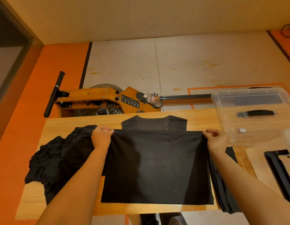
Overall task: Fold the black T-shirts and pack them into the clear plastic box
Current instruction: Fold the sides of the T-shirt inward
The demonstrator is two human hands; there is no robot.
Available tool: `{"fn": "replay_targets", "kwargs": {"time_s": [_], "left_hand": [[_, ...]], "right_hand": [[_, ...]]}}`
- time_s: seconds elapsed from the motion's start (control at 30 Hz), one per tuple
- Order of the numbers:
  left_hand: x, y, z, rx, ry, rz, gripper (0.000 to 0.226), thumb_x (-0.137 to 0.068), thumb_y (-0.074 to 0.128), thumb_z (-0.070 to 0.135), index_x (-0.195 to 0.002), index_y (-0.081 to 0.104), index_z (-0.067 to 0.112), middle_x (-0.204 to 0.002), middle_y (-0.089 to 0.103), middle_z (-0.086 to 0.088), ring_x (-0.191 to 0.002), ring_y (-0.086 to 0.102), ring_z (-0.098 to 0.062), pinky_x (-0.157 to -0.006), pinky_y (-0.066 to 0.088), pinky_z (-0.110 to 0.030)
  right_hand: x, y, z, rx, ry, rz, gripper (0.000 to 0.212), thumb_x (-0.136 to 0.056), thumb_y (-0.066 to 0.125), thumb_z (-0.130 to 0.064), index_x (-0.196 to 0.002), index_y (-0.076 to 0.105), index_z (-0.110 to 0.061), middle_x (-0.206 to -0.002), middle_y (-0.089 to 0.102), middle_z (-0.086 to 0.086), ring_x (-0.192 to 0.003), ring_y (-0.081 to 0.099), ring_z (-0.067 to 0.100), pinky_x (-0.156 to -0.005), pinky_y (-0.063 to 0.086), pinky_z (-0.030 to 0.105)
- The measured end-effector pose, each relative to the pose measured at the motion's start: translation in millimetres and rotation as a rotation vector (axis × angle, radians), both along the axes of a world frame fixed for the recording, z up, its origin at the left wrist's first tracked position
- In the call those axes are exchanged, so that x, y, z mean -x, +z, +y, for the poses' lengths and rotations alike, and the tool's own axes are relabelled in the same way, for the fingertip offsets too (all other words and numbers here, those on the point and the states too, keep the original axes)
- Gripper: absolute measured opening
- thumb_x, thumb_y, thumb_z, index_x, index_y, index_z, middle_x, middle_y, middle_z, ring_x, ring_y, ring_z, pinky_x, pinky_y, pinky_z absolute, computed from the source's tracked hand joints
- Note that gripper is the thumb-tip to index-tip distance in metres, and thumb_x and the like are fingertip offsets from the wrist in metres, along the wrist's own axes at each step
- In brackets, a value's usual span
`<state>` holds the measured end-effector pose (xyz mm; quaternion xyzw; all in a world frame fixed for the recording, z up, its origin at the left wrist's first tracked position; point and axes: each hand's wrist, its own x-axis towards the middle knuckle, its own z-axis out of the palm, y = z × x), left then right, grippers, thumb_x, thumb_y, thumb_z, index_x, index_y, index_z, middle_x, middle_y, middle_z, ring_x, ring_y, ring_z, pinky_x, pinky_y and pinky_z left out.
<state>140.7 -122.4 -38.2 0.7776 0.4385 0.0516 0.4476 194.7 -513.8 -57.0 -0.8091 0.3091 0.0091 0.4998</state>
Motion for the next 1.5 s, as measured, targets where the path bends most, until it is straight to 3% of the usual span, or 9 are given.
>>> {"fn": "replay_targets", "kwargs": {"time_s": [0.37,0.6,1.03,1.3,1.5], "left_hand": [[-44,-17,11,0.082,0.107,0.013,0.019,-0.083,0.073,0.009,-0.1,0.065,0.013,-0.094,0.064,-0.002,-0.096,0.062,-0.021,-0.092,0.052,-0.039],[-60,-21,17,0.074,0.092,0.012,0.022,-0.085,0.07,0.008,-0.106,0.065,0.011,-0.096,0.064,-0.004,-0.091,0.058,-0.016,-0.083,0.046,-0.028],[-81,-34,26,0.045,0.041,0.057,0.022,-0.085,0.07,0.01,-0.107,0.064,0.01,-0.094,0.064,-0.003,-0.093,0.06,-0.018,-0.085,0.05,-0.032],[-83,-42,30,0.023,0.031,0.083,0.021,-0.085,0.07,0.011,-0.105,0.064,0.012,-0.095,0.065,-0.003,-0.093,0.061,-0.018,-0.085,0.05,-0.032],[-84,-47,31,-0.012,-0.006,0.134,0.022,-0.085,0.071,0.014,-0.106,0.064,0.012,-0.1,0.067,-0.005,-0.098,0.062,-0.021,-0.087,0.049,-0.034]], "right_hand": [[-55,-16,9,-0.122,-0.035,0.028,0.021,-0.087,0.073,-0.011,-0.106,0.068,-0.007,-0.104,0.066,0.008,-0.1,0.061,0.021,-0.092,0.051,0.034],[-76,-20,11,-0.149,-0.023,0.037,0.018,-0.087,0.072,-0.011,-0.105,0.067,-0.008,-0.109,0.066,0.01,-0.103,0.061,0.022,-0.092,0.05,0.034],[-98,-31,19,-0.102,-0.025,0.062,0.019,-0.087,0.072,-0.011,-0.105,0.069,-0.006,-0.104,0.066,0.009,-0.096,0.061,0.021,-0.085,0.049,0.03],[-104,-32,23,-0.067,-0.022,0.079,0.016,-0.088,0.071,-0.011,-0.103,0.069,-0.008,-0.094,0.064,0.002,-0.094,0.061,0.02,-0.089,0.052,0.034],[-103,-30,28,-0.04,0.009,0.092,0.021,-0.089,0.07,-0.014,-0.109,0.066,-0.008,-0.097,0.064,0.003,-0.101,0.063,0.024,-0.09,0.051,0.033]]}}
